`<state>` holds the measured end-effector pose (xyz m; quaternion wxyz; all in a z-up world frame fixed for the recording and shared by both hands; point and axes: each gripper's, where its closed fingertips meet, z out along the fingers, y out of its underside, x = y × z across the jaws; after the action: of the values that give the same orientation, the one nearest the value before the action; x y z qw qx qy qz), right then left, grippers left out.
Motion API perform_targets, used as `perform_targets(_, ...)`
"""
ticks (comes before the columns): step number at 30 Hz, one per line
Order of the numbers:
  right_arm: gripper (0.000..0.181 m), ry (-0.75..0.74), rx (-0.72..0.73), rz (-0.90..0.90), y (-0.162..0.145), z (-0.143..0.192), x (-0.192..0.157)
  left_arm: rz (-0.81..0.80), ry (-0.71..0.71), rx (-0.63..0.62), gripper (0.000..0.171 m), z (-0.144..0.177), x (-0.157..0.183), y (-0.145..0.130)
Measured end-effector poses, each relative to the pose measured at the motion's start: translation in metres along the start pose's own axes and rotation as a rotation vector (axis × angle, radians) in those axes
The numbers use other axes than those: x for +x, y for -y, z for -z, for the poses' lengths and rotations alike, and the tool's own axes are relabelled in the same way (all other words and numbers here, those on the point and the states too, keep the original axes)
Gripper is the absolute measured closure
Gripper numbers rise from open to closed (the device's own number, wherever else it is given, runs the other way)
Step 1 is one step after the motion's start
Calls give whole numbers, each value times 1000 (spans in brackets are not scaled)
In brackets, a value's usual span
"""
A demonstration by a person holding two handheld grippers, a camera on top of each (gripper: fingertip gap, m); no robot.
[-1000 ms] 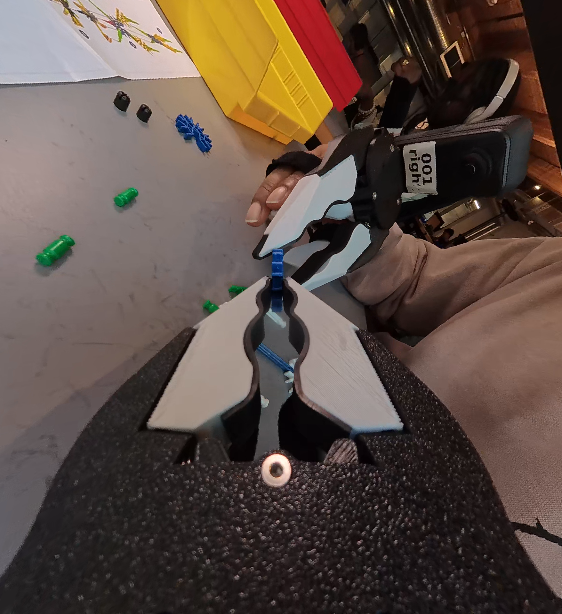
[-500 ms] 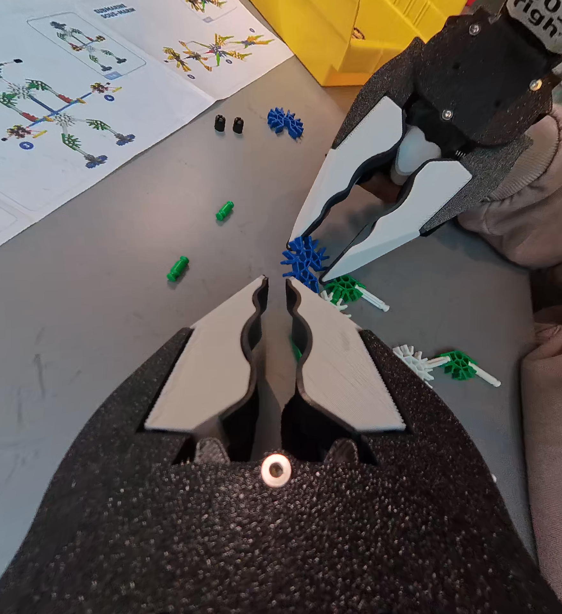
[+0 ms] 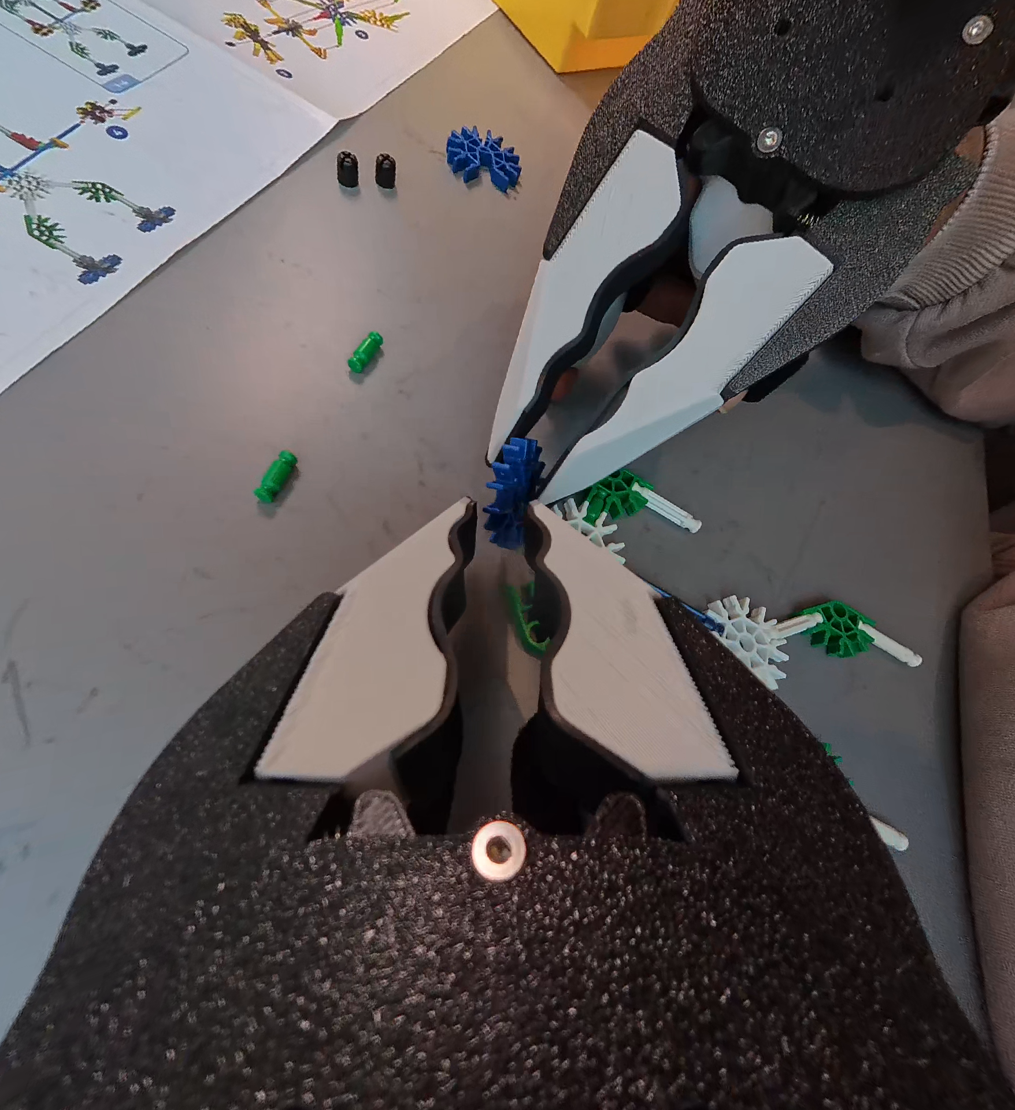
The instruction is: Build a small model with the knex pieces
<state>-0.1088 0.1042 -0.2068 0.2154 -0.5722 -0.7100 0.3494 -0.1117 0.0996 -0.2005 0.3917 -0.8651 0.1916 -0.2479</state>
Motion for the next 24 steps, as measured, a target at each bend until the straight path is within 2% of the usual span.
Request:
perform_targets(7, 162, -6, -2, 1, -2, 2, 1, -67, 51, -54, 158, -6, -2, -8)
perform_targets(24, 160, -35, 3, 8, -6, 10, 12, -75, 75, -45, 158, -5, -7, -6)
